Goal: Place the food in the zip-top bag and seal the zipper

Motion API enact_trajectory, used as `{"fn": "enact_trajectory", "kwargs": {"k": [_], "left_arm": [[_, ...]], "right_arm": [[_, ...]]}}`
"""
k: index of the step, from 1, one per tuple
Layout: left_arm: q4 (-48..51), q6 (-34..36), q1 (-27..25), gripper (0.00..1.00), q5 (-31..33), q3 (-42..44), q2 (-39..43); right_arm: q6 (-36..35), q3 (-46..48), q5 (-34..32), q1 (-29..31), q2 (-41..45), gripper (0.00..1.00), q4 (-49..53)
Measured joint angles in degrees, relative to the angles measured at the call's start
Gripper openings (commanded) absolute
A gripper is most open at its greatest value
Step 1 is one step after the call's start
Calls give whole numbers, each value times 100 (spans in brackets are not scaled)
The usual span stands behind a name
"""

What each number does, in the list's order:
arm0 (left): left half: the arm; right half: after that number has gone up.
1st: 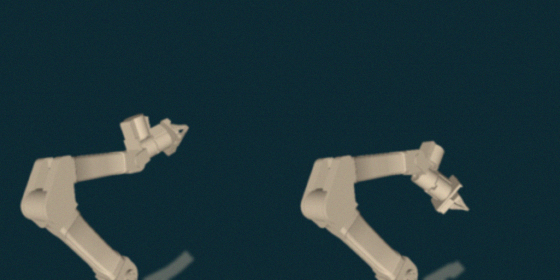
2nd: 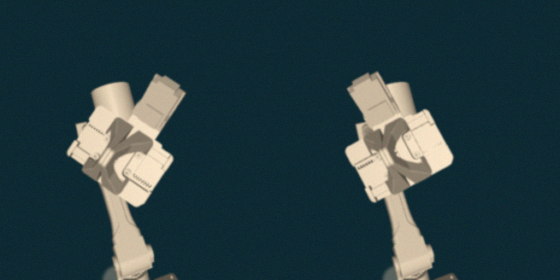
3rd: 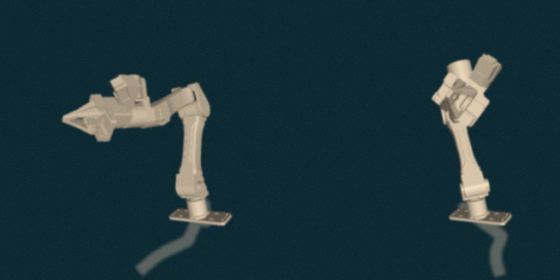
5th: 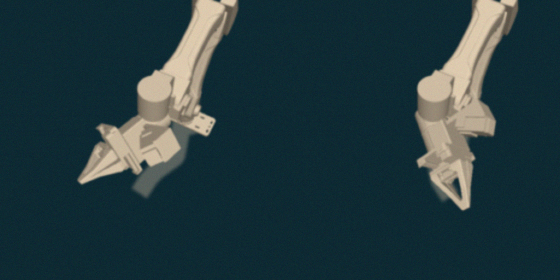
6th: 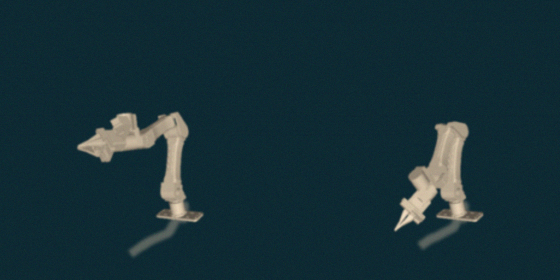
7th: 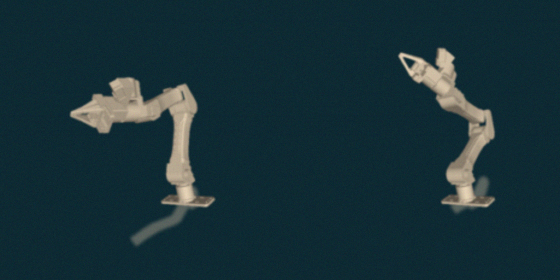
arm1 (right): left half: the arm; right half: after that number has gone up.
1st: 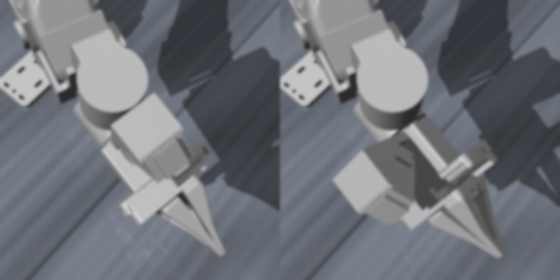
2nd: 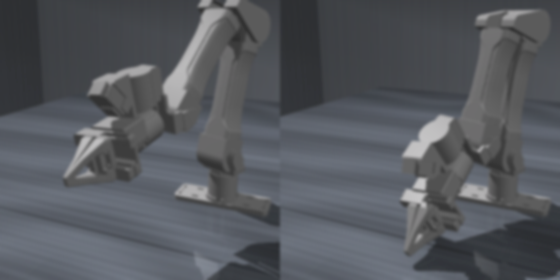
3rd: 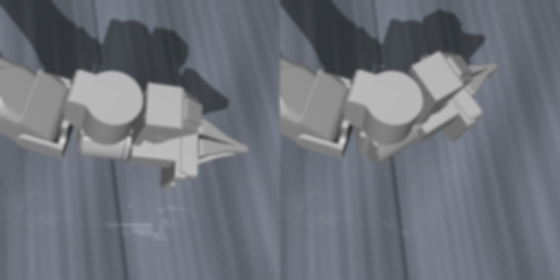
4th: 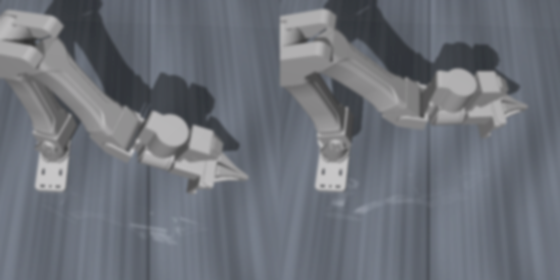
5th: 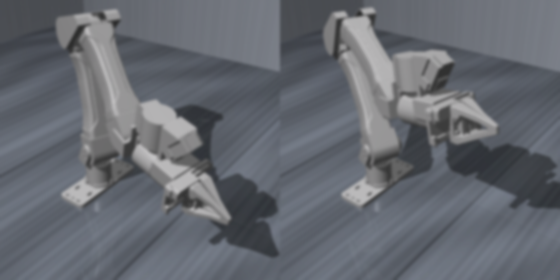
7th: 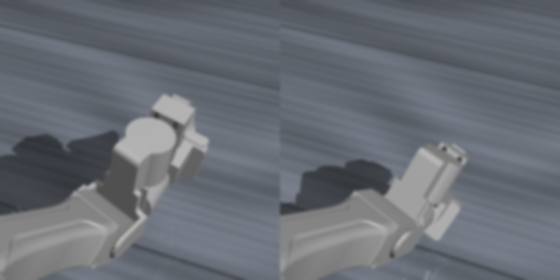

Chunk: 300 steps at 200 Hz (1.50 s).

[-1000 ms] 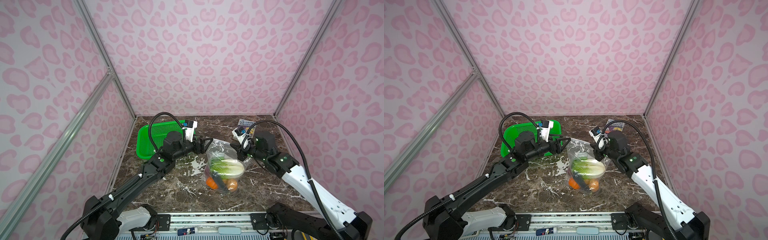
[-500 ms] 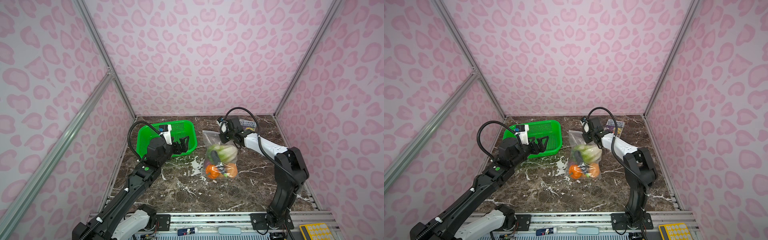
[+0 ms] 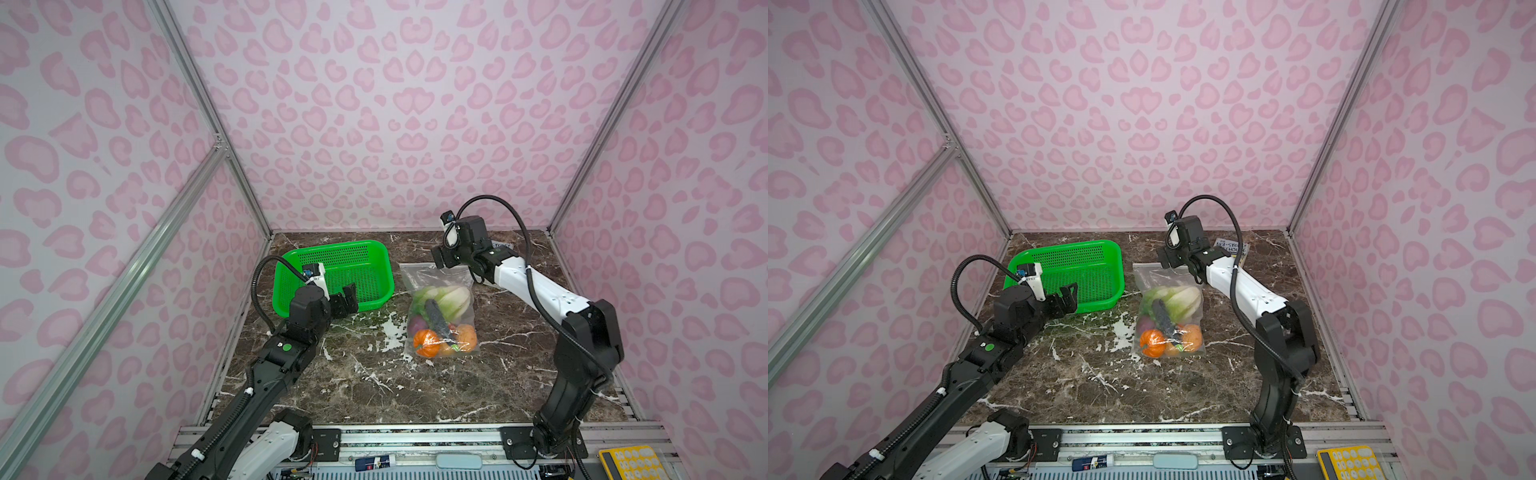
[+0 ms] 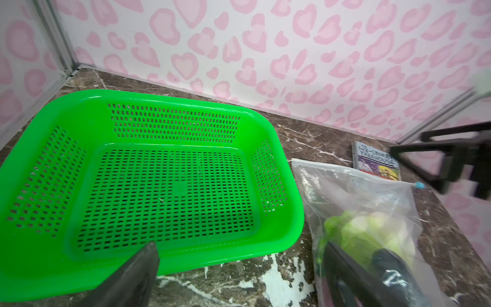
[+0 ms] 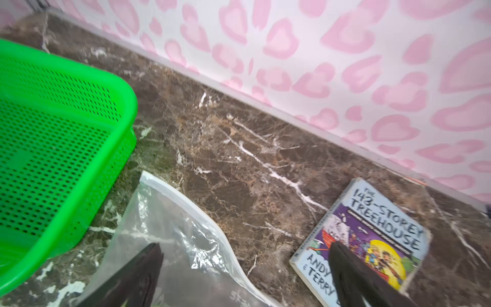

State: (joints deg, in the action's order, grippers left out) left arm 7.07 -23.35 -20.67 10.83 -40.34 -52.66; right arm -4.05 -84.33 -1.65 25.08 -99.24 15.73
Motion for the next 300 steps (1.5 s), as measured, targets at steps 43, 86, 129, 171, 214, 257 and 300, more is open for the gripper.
{"fn": "enact_trajectory", "kwargs": {"k": [43,86,129,171,214,257,300], "left_arm": [[-262,431,319,98,678,-168,-1119],[-828,931,909,98,715,-219,-2120],[-1338,1200,1674,98,-4,-319,-2754],[-1788,1550,1961,98,-765,-398,-3222],[-1539,1696,2317,98,-1237,-1034,-3748],[-1276,1515,2455,98,-1252,-979,-3980],[-1928,1563,2468,98,-1084,-201,-3860]], "right_arm": [[238,1283,-341,-511,1307,98,42],[557,2983,-527,-1438,2350,98,-385],[647,4374,-636,-1744,2857,98,-1314],[612,5228,-647,-1759,3021,98,-2446],[487,5453,-645,-1764,3097,98,-3126],[446,5617,-671,-1768,3191,98,-3493],[426,5748,-686,-1768,3141,97,-3773]]}}
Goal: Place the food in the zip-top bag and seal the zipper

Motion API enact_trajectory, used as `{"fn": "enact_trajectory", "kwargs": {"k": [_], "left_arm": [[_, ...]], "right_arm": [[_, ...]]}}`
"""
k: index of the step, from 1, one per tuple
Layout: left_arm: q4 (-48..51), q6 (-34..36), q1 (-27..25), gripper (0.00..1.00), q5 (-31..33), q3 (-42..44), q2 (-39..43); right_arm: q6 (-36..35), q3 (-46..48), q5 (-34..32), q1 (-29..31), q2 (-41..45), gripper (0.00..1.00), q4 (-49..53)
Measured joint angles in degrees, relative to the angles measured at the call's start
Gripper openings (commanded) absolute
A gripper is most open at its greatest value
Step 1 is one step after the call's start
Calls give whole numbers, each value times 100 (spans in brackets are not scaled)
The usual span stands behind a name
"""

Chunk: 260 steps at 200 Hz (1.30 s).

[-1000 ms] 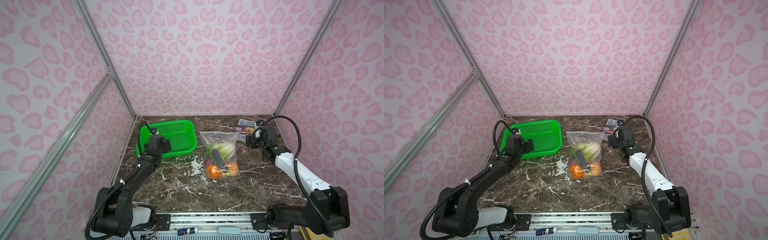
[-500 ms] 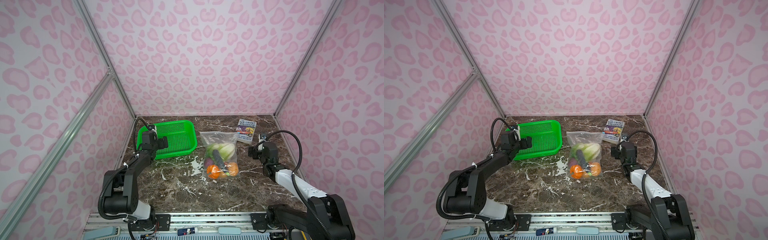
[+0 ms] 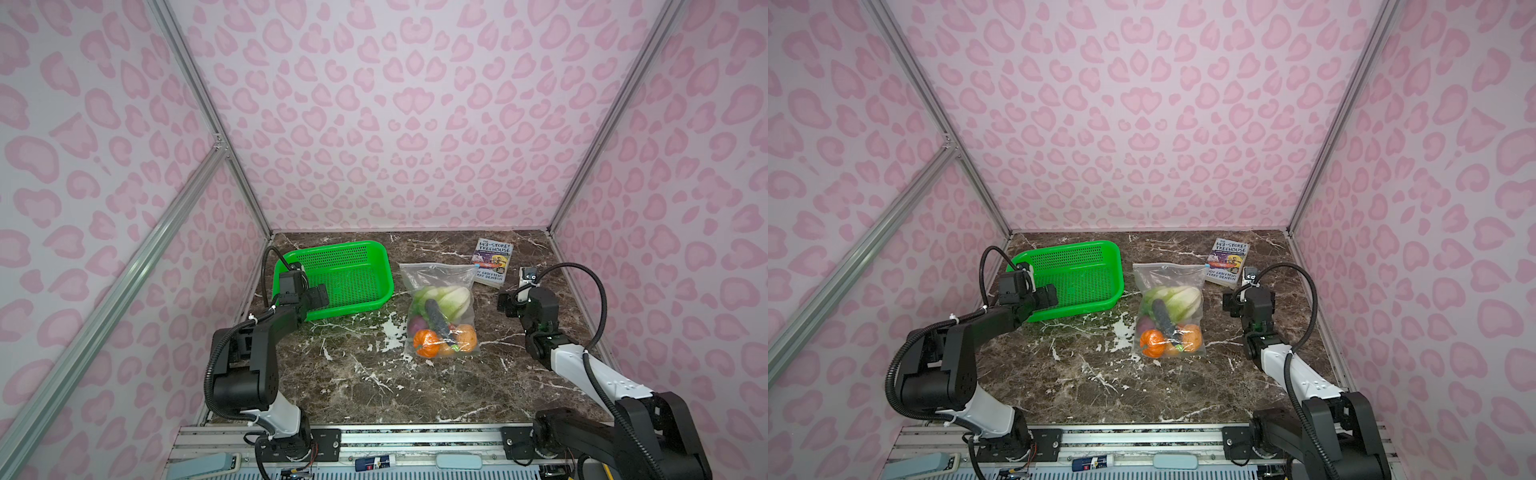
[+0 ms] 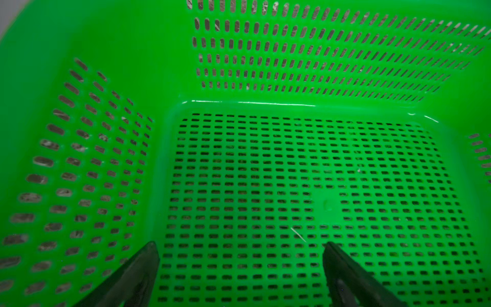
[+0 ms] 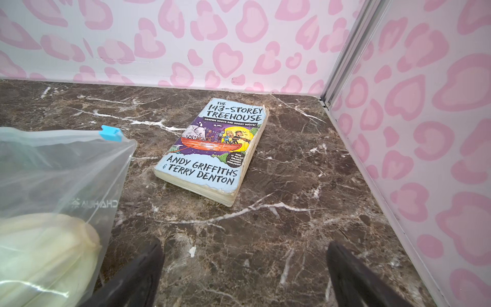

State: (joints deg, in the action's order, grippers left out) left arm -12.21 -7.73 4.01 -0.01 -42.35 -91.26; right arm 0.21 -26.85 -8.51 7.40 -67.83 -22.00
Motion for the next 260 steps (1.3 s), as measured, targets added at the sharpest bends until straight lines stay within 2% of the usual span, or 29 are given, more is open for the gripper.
{"fn": "enact_trajectory", "kwargs": {"k": [44,94,130,166,186,206,227,260], "left_arm": [[-953,317,-87,97,-173,619,378],[-1620,656,-516,98,-229,1191,903],[-1746,772,-422,98,-153,1051,693],[-2028,612,-48,98,-221,1167,603],[-2330,568,-26,98,-286,1488,713],[-2767,470,-26,98,-317,1821,807],[-3449,452,-74,98,-275,2177,785],[-3827,481,-133,97,-249,2271,750]], "right_arm": [[-7,138,35,0,-376,97,-428],[-188,350,7,-4,-931,98,-1202],[-295,496,-39,-170,-1366,98,-1926],[-142,807,24,-511,-2017,97,-2946],[-87,734,142,-570,-2061,98,-2828],[2,728,258,-645,-2109,98,-3333],[24,697,286,-671,-2079,98,-3161],[24,671,411,-669,-2046,98,-3174]]}}
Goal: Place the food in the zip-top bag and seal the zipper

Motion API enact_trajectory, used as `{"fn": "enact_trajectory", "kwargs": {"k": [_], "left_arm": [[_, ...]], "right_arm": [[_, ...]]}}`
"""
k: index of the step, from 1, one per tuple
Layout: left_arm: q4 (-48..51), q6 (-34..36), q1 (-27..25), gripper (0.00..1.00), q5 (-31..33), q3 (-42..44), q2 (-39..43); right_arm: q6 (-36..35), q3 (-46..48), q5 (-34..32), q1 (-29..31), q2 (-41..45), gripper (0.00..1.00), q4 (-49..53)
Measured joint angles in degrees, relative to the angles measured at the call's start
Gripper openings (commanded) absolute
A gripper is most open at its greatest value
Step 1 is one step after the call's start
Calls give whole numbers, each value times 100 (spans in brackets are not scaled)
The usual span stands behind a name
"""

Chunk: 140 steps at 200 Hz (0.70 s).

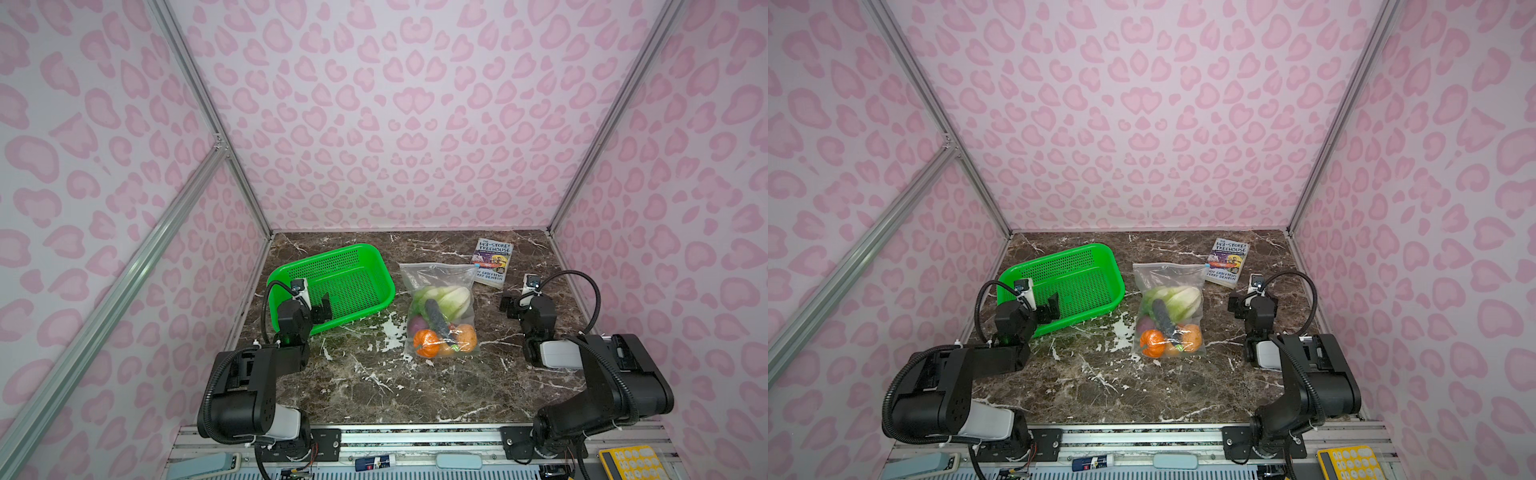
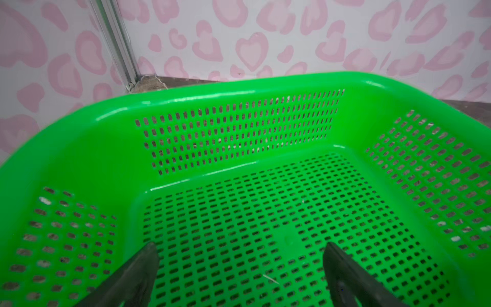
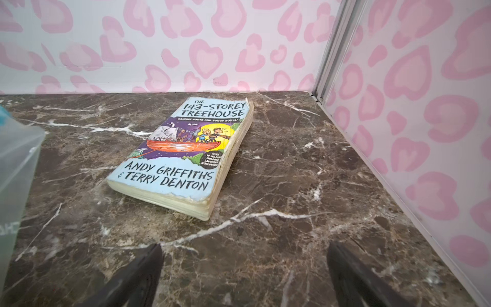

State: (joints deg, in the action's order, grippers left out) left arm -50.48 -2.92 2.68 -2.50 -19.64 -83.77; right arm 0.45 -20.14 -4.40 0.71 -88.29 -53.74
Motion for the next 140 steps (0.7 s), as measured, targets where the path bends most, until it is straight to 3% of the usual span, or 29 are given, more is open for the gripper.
{"fn": "enact_trajectory", "kwargs": {"k": [140], "left_arm": [[-66,9,-11,98,85,0,-2]], "right_arm": [[-2,-33,15,0,24,98,61]]}}
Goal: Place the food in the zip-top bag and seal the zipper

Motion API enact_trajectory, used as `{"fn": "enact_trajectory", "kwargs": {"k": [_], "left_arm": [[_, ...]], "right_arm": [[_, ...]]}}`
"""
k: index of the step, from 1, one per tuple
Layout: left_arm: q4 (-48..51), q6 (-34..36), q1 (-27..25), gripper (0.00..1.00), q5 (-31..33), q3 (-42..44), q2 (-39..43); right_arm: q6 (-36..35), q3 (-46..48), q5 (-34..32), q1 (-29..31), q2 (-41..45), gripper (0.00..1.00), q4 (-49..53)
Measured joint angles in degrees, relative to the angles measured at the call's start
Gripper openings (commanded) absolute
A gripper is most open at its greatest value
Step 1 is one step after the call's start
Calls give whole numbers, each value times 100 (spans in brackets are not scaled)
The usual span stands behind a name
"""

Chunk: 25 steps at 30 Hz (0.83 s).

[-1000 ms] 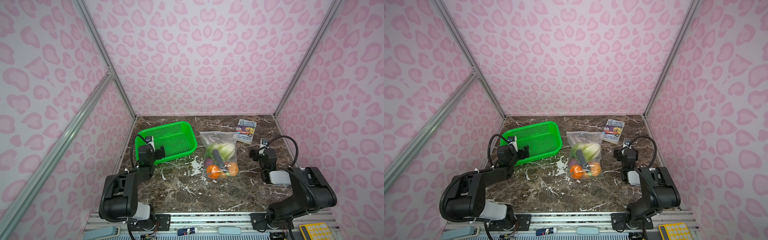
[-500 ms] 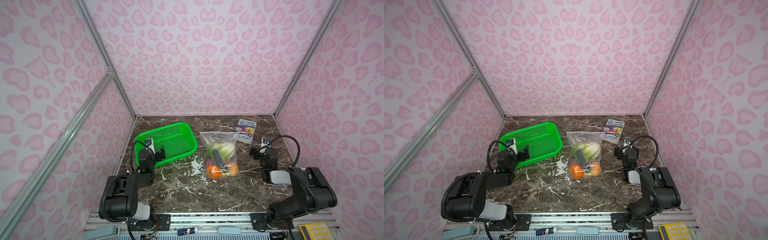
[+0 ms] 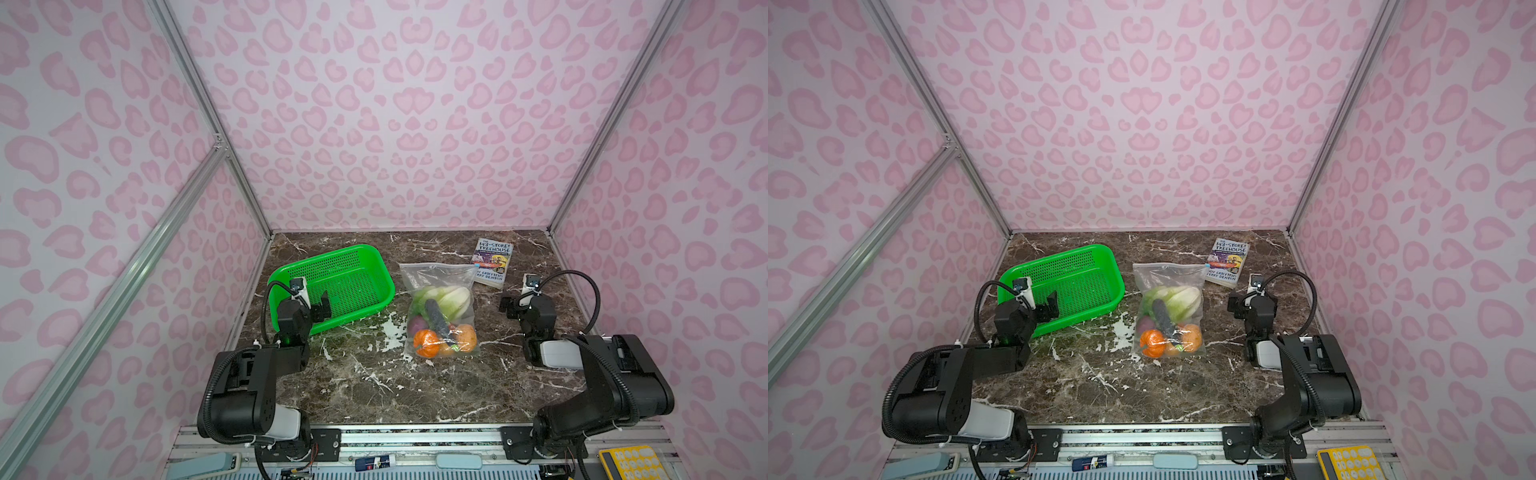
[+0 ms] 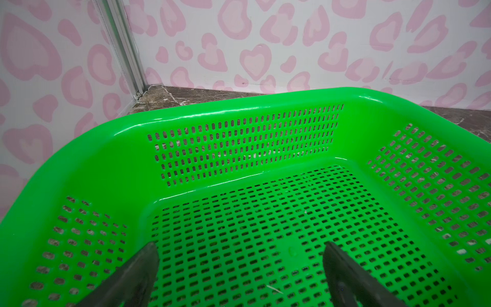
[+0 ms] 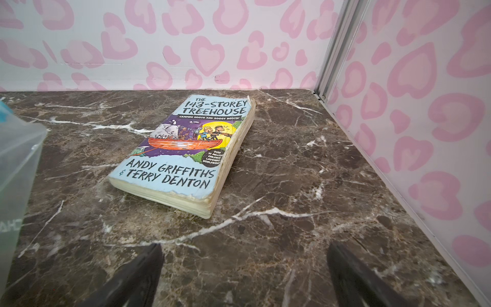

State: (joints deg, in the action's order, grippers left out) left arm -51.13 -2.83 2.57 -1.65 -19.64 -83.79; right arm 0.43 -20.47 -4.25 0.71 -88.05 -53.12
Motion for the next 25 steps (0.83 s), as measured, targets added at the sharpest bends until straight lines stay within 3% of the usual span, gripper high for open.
{"fn": "enact_trajectory", "kwargs": {"k": [25], "left_arm": [[0,46,-179,97,372,0,-9]], "right_arm": [[2,0,0,2,0,98,0]]}}
